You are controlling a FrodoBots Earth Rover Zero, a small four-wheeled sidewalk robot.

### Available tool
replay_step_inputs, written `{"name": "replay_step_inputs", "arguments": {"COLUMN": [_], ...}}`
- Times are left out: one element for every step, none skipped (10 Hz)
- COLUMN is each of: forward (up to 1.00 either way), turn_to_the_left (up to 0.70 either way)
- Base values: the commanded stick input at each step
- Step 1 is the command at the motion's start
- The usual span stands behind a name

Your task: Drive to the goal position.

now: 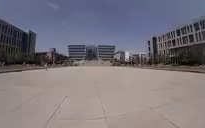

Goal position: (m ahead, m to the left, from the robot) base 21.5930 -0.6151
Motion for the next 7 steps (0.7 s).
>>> {"name": "replay_step_inputs", "arguments": {"forward": [0.7, 0.7, 0.7, 0.7, 0.7, 0.7, 0.7], "turn_to_the_left": [0.02, 0.02, 0.02, 0.02, 0.02, 0.02, 0.02]}}
